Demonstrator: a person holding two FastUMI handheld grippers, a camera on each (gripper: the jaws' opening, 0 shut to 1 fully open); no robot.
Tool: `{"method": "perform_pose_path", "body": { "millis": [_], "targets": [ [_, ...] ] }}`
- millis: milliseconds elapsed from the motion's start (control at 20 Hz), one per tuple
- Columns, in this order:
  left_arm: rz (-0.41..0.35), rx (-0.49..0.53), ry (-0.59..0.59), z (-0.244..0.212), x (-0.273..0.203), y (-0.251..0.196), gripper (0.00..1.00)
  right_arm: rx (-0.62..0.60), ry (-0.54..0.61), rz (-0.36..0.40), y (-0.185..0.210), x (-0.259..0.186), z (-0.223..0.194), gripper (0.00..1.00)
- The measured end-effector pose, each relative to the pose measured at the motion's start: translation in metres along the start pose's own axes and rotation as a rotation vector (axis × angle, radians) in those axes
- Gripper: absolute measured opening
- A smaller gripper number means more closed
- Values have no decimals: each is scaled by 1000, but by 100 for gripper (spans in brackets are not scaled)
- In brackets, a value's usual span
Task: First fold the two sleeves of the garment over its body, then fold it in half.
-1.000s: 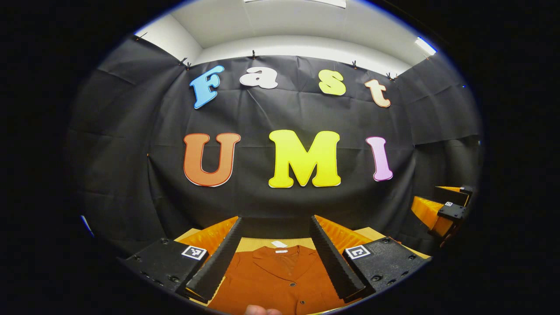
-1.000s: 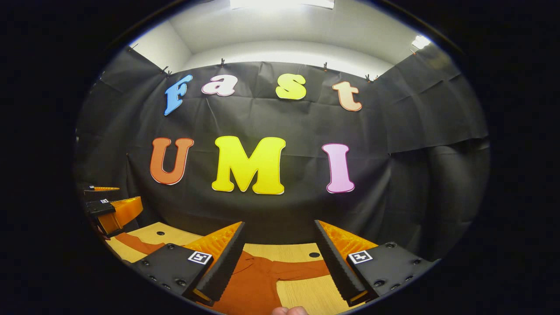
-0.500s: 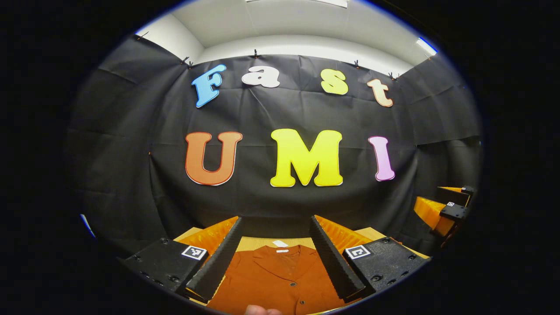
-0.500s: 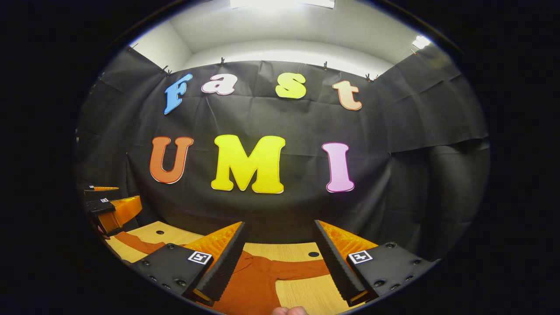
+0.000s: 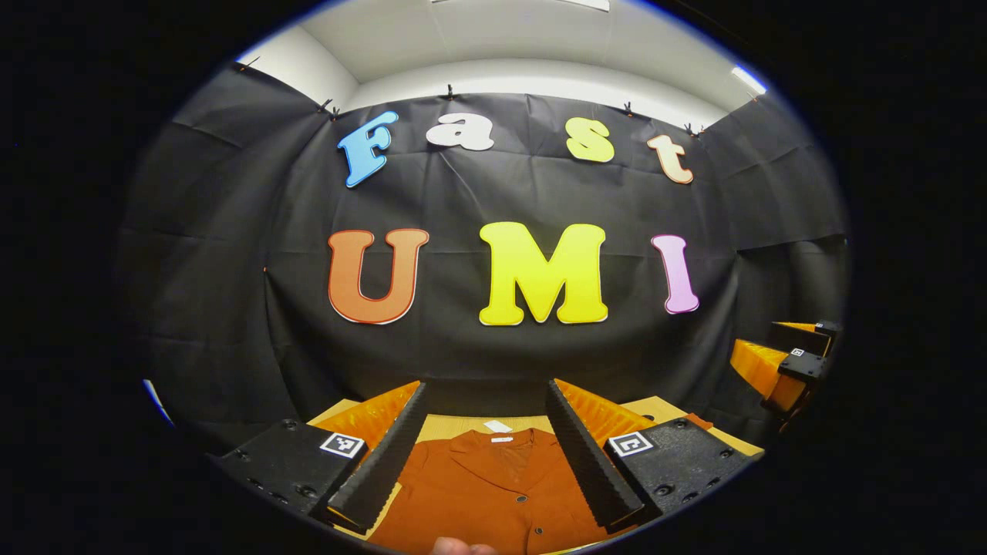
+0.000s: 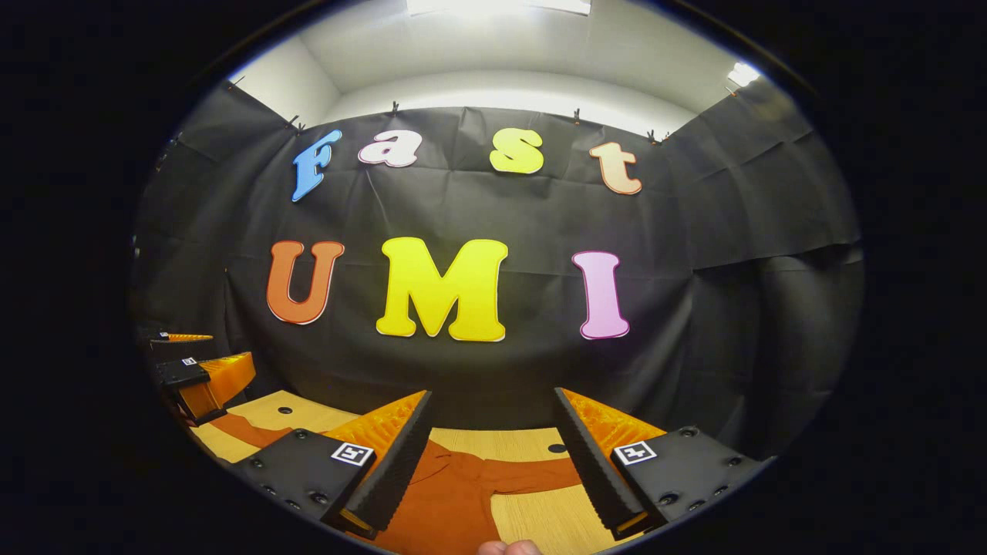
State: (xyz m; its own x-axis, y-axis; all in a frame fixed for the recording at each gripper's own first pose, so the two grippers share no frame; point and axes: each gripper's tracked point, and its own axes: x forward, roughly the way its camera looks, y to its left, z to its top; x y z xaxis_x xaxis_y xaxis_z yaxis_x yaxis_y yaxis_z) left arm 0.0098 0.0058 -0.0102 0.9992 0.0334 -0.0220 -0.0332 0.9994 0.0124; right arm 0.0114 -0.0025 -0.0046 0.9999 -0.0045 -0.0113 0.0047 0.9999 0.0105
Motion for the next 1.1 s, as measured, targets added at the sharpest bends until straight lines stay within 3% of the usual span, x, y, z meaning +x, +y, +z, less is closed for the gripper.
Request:
{"method": "perform_pose_path", "body": {
  "millis": [1100],
  "targets": [
    [-10, 18, 18, -2, 9, -11, 99, 26, 55, 21, -4, 11, -11, 96]
  ]
}}
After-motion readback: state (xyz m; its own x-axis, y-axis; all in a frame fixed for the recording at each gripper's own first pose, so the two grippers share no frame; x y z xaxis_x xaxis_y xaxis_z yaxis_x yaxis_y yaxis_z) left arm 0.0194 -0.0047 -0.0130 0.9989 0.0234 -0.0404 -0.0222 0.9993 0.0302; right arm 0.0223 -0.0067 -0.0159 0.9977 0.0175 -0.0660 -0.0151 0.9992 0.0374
